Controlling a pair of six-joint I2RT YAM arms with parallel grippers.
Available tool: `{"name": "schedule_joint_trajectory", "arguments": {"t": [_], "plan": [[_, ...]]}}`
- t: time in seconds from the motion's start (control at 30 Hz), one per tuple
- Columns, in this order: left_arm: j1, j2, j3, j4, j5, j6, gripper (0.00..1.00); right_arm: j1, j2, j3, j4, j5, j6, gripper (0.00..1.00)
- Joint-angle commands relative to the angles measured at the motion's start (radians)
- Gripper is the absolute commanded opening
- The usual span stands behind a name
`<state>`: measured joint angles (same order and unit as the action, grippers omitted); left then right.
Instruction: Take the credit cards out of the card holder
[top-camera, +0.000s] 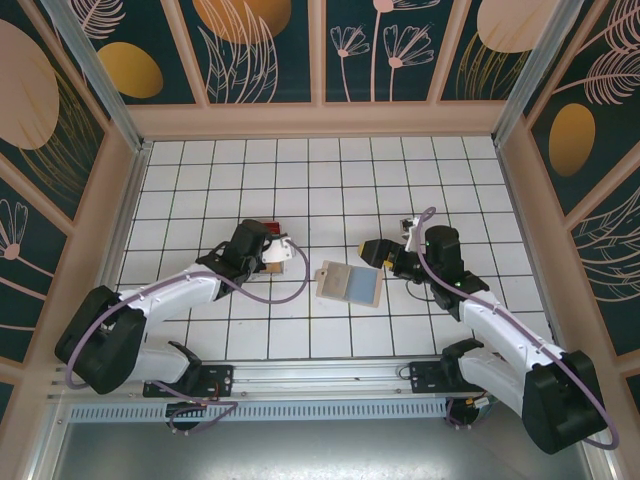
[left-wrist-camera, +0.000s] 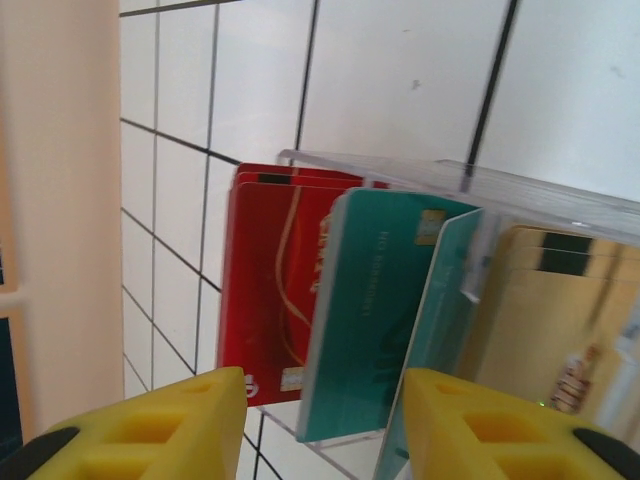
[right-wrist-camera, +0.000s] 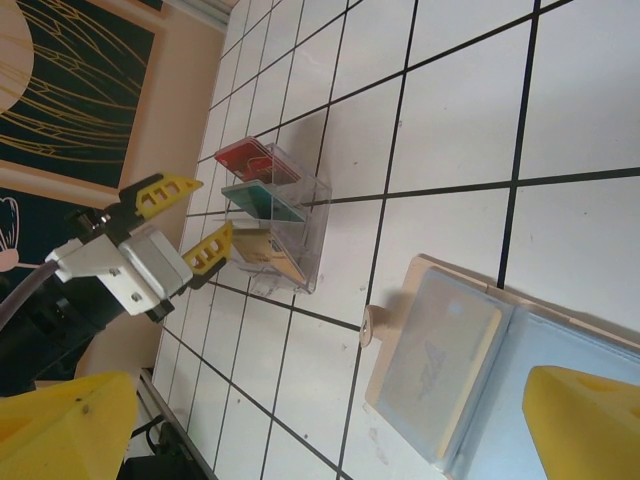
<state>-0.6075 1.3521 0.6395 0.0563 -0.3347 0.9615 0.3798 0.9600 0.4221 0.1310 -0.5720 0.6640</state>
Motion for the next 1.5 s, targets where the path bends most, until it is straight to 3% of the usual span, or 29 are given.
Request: {"name": "schedule_joint_trajectory", "arguments": {"t": [0.0,0.2,0.47,0.67,0.8,1.03,1.47], "plan": [[0.017,0.006,0.032,0.044,-0.009,-0.054,0.51,0.005,-0.022,-0.015,0.028,0.001,0.009,0.99],[0.027,-0.001,0.069,0.009,0.024,-0.118,0.60,0.006,-0.029,-0.019,0.032,-0.002,0.015,0.99],[0.038,0.027,0.076,0.033,0.032,-0.125,0.59,0.005,-0.039,-0.025,0.030,-0.003,0.020,0.99],[0.040,-0.025,0.104,-0.095,0.137,-0.146,0.75,0.005,-0.061,-0.039,0.026,0.003,0.026,0.99],[0.038,-0.045,0.086,-0.133,0.166,-0.149,0.80,0.006,-0.056,-0.040,0.030,0.001,0.028,0.99],[0.038,-0.025,0.028,-0.042,0.093,-0.123,0.83,0.006,-0.045,-0.032,0.034,-0.003,0.025,0.99],[0.057,0.073,0.104,0.061,0.014,-0.157,0.84,0.005,-0.040,-0.043,0.050,-0.005,0.031,0.99]]}}
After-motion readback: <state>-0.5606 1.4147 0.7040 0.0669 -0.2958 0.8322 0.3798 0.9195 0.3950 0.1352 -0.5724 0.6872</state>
